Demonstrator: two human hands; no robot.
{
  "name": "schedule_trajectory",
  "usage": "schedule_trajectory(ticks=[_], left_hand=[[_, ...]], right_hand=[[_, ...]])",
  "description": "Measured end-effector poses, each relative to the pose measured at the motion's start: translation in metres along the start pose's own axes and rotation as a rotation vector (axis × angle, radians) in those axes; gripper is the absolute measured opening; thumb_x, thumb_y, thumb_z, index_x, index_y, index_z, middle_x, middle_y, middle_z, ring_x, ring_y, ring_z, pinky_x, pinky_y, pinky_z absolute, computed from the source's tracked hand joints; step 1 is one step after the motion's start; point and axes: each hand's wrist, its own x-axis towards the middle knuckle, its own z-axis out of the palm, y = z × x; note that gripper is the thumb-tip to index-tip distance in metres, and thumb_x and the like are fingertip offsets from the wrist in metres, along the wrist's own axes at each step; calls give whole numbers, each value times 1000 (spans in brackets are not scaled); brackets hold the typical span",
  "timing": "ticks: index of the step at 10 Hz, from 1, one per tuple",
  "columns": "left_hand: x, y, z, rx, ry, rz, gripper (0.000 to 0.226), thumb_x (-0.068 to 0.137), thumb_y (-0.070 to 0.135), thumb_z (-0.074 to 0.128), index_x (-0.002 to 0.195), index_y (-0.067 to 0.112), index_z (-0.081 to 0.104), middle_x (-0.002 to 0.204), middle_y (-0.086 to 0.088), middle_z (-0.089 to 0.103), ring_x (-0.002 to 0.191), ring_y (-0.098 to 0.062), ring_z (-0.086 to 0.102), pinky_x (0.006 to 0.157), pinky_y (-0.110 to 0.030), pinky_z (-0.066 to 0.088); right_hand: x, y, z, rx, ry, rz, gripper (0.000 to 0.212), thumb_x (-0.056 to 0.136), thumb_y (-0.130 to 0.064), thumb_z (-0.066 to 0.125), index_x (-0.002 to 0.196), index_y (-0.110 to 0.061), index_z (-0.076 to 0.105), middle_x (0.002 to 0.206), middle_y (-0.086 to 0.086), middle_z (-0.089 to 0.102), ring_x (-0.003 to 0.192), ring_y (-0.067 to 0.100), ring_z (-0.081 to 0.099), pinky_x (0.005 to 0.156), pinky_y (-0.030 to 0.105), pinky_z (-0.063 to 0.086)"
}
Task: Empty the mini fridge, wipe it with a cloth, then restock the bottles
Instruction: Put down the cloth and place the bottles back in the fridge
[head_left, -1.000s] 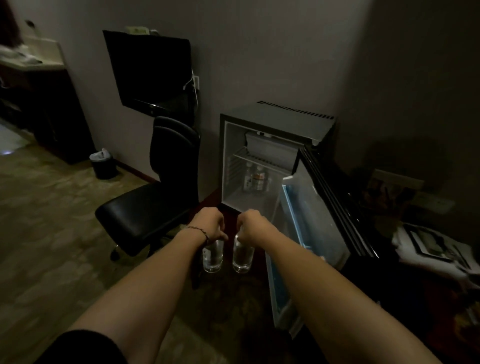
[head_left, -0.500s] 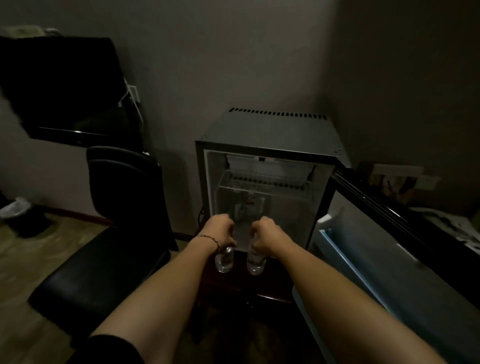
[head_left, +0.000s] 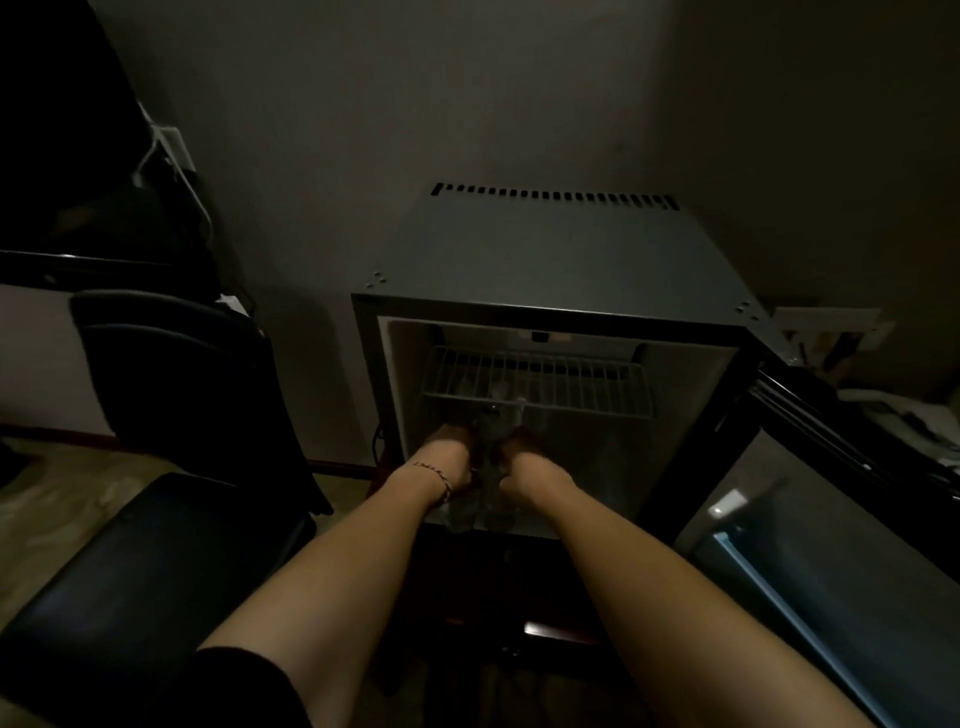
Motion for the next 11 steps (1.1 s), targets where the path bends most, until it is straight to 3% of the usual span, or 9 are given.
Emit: schedule_trajectory(ticks=[1,2,4,5,6,7,9,10,11], left_hand=[[18,1,-1,-60,-45,-50,31,92,15,63,123,9,61,124,-15,61,113,-29,60,96,-35,50],[30,-6,3,-106,-16,-54,32,95,21,60,125,9,59,125,-14,60,114,-28,58,98,-34,47],[49,-29,17,-319,75,-41,41,94,22,61,134,12,53,134,-15,55,122,-30,53,107,-40,41],[60,-40,25,-684,100,-30,40,88,38,65,126,30,59,132,-6,57,118,-26,56,104,-45,44],[69,-39,33,-1179,147,-112,47,80,57,67,121,36,61,125,-3,61,110,-24,61,98,-47,49],[78,-39,41,-1387,168,-82,38,86,54,64,119,35,60,119,-1,62,108,-24,61,96,-45,50],[85,-44,42,-1215,272,51,62,83,58,66,137,32,50,134,-6,55,112,-23,57,88,-36,49],[84,-38,41,-1238,279,19,51,90,44,64,136,25,53,130,-8,58,114,-26,57,100,-41,46],[87,-44,44,-916,250,8,40,94,14,61,132,1,55,131,-22,57,120,-36,56,102,-46,46]], right_hand=[[24,5,2,15,-9,-28,40,92,-10,61,132,-5,56,136,18,53,123,33,54,98,36,46],[39,6,5,45,16,-51,22,101,-25,50,120,-17,59,117,9,60,103,26,60,85,36,49],[63,6,8,148,30,-55,34,99,-12,54,133,-15,56,133,12,55,120,32,54,96,34,45],[75,10,15,231,86,-75,41,98,-14,56,139,-18,51,140,11,52,126,30,52,106,39,43],[89,14,24,243,171,-126,44,99,-16,56,142,-19,49,142,11,51,130,30,49,107,41,42],[97,16,30,396,300,-130,32,102,-22,51,134,-19,56,131,7,59,125,29,54,94,33,47],[105,20,35,412,337,-176,34,99,-28,56,132,-21,58,132,9,61,122,30,56,104,44,44],[106,16,33,407,325,-128,26,100,-29,54,125,-28,60,129,9,62,121,30,57,100,42,45],[104,13,33,421,360,-81,23,102,-33,52,123,-32,60,119,2,64,115,29,60,86,35,48]])
